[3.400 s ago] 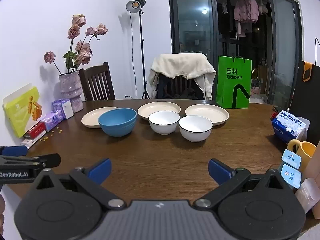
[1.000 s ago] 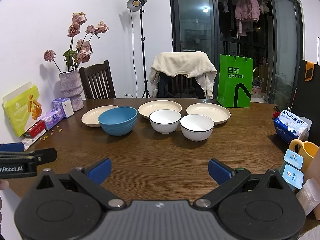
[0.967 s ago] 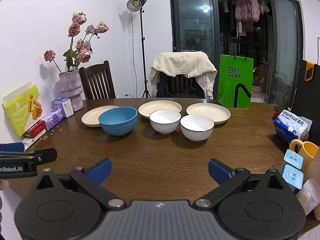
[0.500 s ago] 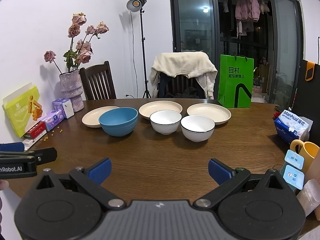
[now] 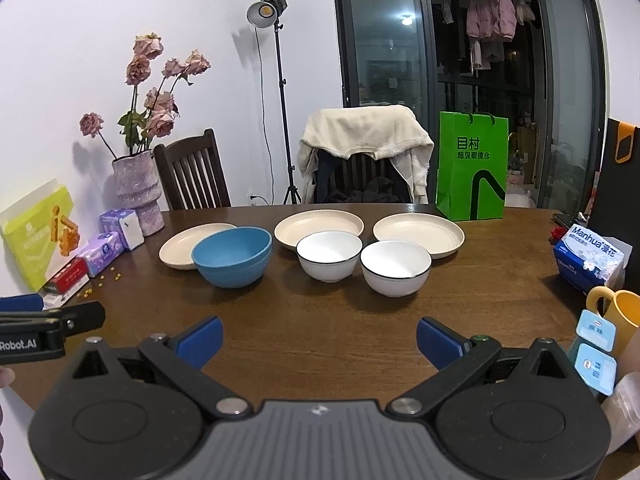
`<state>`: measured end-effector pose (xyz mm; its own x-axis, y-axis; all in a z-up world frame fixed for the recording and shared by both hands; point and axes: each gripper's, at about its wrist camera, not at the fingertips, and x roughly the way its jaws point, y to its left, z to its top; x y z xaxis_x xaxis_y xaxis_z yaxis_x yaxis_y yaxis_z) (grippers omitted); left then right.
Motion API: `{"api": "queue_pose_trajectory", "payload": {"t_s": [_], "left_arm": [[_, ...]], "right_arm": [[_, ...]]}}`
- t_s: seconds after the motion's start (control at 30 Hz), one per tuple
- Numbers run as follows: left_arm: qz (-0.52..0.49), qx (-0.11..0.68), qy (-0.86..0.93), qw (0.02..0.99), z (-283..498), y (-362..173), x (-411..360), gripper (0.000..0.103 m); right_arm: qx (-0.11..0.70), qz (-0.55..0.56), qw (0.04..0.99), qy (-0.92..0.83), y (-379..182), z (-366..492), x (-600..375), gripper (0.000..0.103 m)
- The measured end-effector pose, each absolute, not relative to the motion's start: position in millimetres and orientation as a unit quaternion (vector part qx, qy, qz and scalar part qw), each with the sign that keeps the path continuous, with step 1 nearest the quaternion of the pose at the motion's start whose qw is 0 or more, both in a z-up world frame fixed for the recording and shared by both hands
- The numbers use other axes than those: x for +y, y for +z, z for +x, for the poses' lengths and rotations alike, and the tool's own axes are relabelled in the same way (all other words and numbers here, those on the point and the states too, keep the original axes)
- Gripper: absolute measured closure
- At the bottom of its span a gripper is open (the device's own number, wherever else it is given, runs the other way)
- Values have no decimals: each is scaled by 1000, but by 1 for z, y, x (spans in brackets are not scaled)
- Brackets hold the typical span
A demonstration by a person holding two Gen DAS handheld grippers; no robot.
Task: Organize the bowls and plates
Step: 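Move the left tool toward a cream plate while the right tool approaches another cream plate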
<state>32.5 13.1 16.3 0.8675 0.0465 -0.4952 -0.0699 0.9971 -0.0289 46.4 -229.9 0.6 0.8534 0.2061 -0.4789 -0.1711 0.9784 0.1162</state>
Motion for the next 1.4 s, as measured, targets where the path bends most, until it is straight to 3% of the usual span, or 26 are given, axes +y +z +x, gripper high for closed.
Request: {"api": "queue_pose_trajectory", "payload": {"t_s": [0.7,1.4], "left_arm": [[-65,267,62,959,113,11,65,0],[-106,282,101,948,180,19,133,0]], "right_arm": [[238,52,963,119,15,155,-205,0],[240,15,956,169,34,252,-99,0]]}}
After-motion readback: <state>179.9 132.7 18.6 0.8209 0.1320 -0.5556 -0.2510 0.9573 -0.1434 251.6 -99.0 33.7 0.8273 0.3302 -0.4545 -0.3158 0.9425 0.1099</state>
